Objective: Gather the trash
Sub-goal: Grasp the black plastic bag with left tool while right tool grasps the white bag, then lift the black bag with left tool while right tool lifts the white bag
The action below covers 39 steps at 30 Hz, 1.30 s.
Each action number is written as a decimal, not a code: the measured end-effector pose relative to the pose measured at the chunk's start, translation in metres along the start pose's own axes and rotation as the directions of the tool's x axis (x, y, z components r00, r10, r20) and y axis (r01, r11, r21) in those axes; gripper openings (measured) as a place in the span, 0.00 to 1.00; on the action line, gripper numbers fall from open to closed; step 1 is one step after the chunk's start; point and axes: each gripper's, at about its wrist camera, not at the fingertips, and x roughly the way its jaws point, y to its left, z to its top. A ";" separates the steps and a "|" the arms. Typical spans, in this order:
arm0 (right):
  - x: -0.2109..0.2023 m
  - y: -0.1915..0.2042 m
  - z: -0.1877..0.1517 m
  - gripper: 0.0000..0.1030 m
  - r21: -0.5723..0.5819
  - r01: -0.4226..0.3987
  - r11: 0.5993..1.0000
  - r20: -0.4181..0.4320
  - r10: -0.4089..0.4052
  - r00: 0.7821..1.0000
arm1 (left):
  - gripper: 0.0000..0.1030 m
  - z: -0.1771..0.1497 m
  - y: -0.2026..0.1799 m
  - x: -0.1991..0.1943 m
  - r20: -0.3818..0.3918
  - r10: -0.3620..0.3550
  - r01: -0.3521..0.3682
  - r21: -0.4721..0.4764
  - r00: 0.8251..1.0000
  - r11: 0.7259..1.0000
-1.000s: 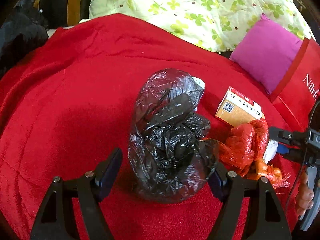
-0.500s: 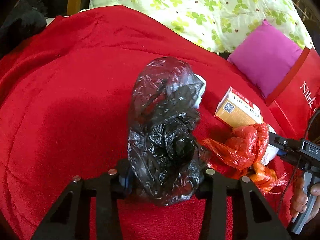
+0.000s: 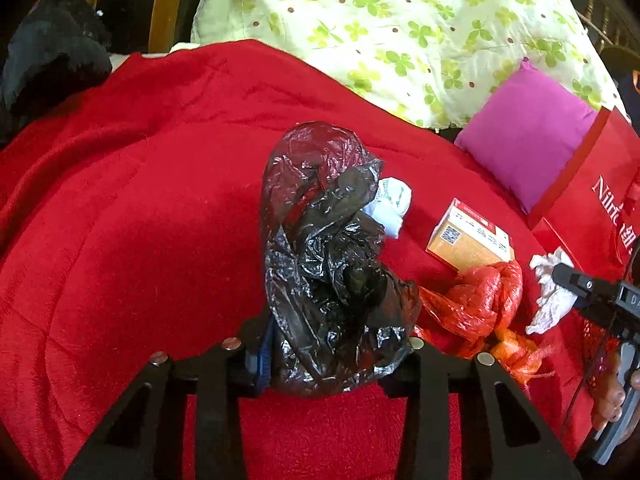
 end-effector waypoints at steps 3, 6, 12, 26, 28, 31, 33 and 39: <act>-0.009 0.006 -0.001 0.42 -0.031 -0.001 1.000 0.017 0.001 1.000 | 0.40 -0.002 -0.003 -0.006 0.011 0.000 -0.001 0.012 1.000 1.000; -0.017 0.013 -0.004 0.42 -0.065 0.004 0.998 0.030 -0.002 1.000 | 0.40 -0.004 -0.006 -0.011 0.021 0.007 -0.008 0.027 1.000 1.000; -0.029 0.022 -0.011 0.42 -0.121 0.011 0.993 0.052 -0.005 0.999 | 0.40 -0.013 -0.024 -0.029 0.063 -0.002 -0.003 0.091 0.998 0.996; -0.079 0.024 -0.021 0.42 -0.163 -0.043 0.986 0.109 0.062 0.992 | 0.41 -0.053 -0.077 -0.065 0.111 -0.081 0.058 0.200 0.991 0.978; -0.083 0.021 -0.021 0.42 -0.162 -0.046 0.986 0.111 0.065 0.992 | 0.41 -0.061 -0.083 -0.071 0.111 -0.095 0.072 0.191 0.989 0.979; -0.088 0.018 -0.021 0.42 -0.160 -0.052 0.986 0.114 0.071 0.991 | 0.41 -0.071 -0.095 -0.078 0.103 -0.107 0.088 0.177 0.989 0.980; -0.093 0.016 -0.021 0.42 -0.156 -0.057 0.986 0.119 0.076 0.990 | 0.41 -0.075 -0.104 -0.083 0.097 -0.107 0.090 0.169 0.990 0.982; -0.111 0.009 -0.021 0.42 -0.145 -0.064 0.987 0.154 0.086 0.984 | 0.41 -0.074 -0.136 -0.094 0.088 -0.044 0.024 0.212 0.995 0.977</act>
